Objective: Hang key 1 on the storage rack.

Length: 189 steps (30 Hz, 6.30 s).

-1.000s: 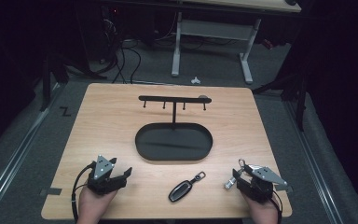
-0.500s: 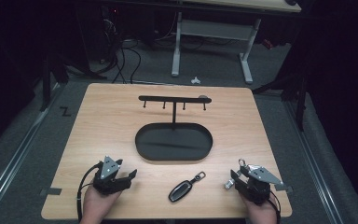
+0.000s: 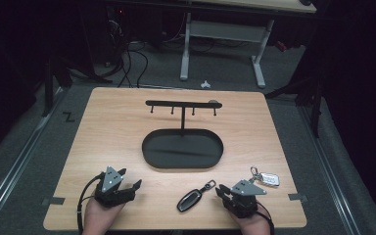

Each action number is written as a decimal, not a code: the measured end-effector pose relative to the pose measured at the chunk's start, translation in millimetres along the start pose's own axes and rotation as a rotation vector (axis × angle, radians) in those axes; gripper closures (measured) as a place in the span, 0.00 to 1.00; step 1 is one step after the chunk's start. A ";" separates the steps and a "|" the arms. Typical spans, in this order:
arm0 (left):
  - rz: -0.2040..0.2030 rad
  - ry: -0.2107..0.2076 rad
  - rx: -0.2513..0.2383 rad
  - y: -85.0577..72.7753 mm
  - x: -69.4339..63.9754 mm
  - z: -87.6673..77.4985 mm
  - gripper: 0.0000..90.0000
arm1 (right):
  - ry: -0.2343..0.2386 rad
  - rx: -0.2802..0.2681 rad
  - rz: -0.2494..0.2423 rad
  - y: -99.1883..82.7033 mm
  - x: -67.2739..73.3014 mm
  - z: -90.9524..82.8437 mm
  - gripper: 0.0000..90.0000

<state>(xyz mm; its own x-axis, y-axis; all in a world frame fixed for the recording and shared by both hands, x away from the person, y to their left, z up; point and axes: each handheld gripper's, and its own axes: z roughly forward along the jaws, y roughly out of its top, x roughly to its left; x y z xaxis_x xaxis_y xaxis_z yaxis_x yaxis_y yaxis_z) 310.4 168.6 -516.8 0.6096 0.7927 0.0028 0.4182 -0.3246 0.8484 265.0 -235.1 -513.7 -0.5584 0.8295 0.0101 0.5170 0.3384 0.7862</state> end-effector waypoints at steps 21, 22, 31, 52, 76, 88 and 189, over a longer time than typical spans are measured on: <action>-0.046 0.061 -0.029 -19.0 4.9 -37.8 0.33 | 0.077 0.080 -0.080 34.1 18.4 54.2 1.00; -0.044 0.059 -0.029 -18.3 4.4 -36.4 0.33 | 0.089 0.068 -0.076 34.7 19.3 49.2 1.00; -0.010 0.026 -0.026 -8.6 -3.4 -21.5 0.33 | 0.217 0.034 -0.158 28.7 53.4 27.4 1.00; 0.010 -0.031 -0.037 4.7 -12.1 -1.8 0.32 | 0.170 0.102 -0.176 6.6 41.9 12.4 1.00; -0.005 -0.032 -0.053 5.9 -8.3 -1.6 0.32 | 0.039 0.062 -0.051 -1.8 -12.9 -6.7 0.90; 0.011 -0.041 -0.054 3.9 -9.8 -1.2 0.31 | 0.009 0.079 0.030 20.5 -26.3 -7.3 0.79; 0.040 -0.095 -0.064 3.6 -6.5 -1.1 0.29 | 0.094 0.862 -0.266 107.7 8.6 93.9 0.60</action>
<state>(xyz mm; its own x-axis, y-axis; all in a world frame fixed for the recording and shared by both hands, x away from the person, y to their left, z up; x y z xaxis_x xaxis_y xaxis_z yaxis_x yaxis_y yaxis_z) 307.2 162.8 -513.2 0.6869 0.7267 -0.0104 0.3508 -0.3189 0.8805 376.8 -149.8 -487.0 -0.7599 0.6495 -0.0253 0.6486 0.7603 0.0352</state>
